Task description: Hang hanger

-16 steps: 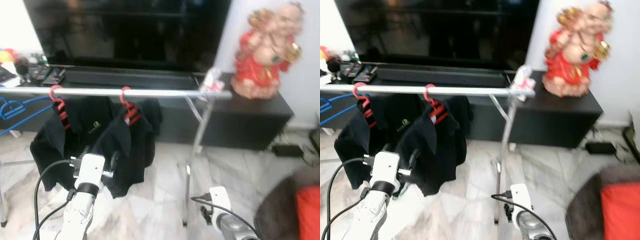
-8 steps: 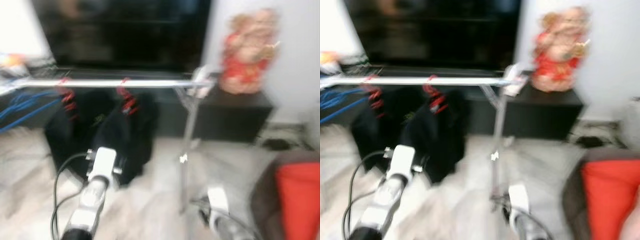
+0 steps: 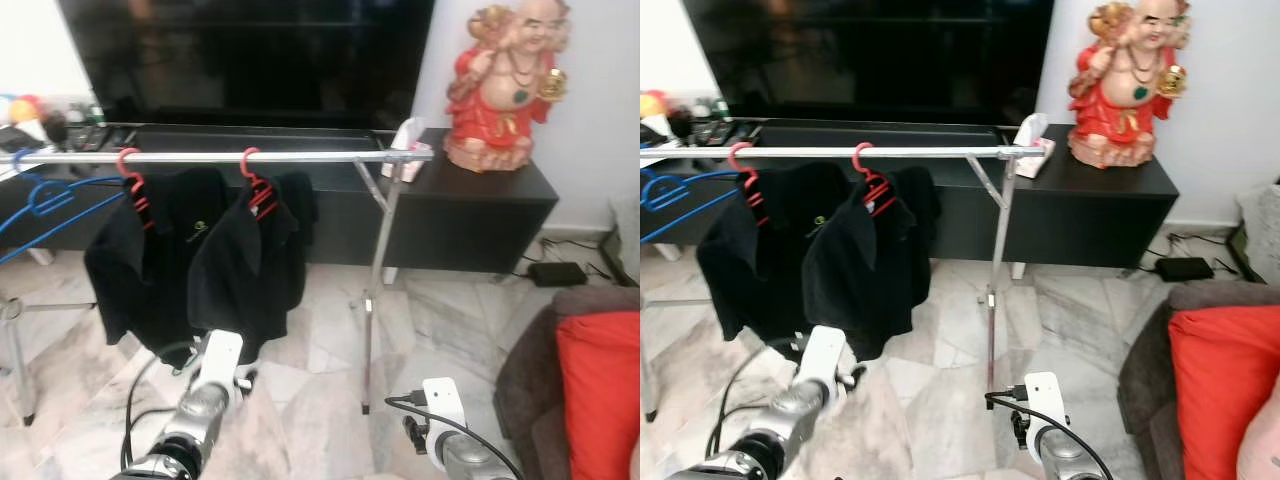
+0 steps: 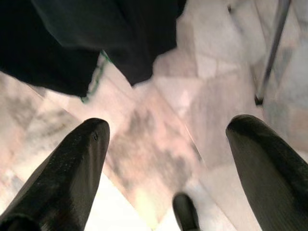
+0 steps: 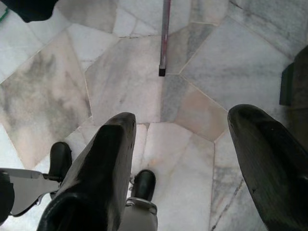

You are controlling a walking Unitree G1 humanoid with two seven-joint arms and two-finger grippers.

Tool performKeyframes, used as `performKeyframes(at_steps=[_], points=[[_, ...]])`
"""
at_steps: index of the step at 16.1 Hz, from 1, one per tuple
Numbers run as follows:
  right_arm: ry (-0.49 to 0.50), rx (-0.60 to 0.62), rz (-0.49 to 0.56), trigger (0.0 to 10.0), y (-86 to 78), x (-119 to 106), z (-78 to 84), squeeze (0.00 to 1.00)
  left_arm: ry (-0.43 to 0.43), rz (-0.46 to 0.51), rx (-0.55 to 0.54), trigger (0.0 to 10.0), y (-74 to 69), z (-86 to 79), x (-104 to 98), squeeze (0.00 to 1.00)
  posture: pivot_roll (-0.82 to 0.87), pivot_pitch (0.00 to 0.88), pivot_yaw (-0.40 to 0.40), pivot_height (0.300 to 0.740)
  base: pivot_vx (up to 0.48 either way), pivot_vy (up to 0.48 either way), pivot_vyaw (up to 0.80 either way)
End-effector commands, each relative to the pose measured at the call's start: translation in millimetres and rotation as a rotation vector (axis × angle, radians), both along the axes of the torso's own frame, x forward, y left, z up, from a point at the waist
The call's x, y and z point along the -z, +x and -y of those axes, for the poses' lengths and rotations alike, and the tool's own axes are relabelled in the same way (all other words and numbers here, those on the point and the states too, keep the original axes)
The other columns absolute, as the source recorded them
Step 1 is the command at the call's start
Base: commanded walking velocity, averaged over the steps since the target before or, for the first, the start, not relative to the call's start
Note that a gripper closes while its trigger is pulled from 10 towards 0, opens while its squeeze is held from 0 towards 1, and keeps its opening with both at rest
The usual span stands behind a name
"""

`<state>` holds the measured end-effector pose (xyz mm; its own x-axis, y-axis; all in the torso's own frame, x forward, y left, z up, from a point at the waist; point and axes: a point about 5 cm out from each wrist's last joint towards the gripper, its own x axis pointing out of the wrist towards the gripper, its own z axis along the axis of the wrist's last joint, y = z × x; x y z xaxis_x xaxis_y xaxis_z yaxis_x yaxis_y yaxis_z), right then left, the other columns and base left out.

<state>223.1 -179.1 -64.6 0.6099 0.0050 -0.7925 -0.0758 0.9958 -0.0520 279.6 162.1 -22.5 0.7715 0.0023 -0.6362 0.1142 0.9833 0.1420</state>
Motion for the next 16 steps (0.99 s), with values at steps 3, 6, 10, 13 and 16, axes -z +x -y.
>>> performKeyframes(at_steps=[3,6,10,13,16], points=[[0.029,0.078,0.012,10.0,1.4,-2,7.2,0.0,0.008,-0.184,0.005,10.0,-39.6,-1.2,32,0.0,-0.1,0.0,-0.024,0.74,0.0,0.0,0.0],[0.049,0.103,0.012,10.0,3.1,-2,2.3,0.0,0.047,-0.234,0.014,10.0,-49.3,-6.8,39,0.0,-0.1,0.0,-0.023,0.74,0.0,0.0,0.0],[0.067,0.098,0.024,10.0,10.3,-5,-8.3,0.0,0.031,-0.266,0.018,10.0,-55.5,-2.9,43,0.0,-0.11,0.0,-0.022,0.74,0.0,0.0,0.0],[0.073,0.103,0.029,10.0,11.4,-6,-6.3,0.0,0.032,-0.266,0.009,10.0,-55.3,-3.0,43,0.0,-0.11,0.0,-0.021,0.74,0.0,0.0,0.0],[0.077,0.107,0.031,10.0,11.6,-7,-5.5,0.0,0.026,-0.264,-0.002,10.0,-54.9,-3.4,43,0.0,-0.12,0.0,-0.021,0.74,0.0,0.0,0.0]])
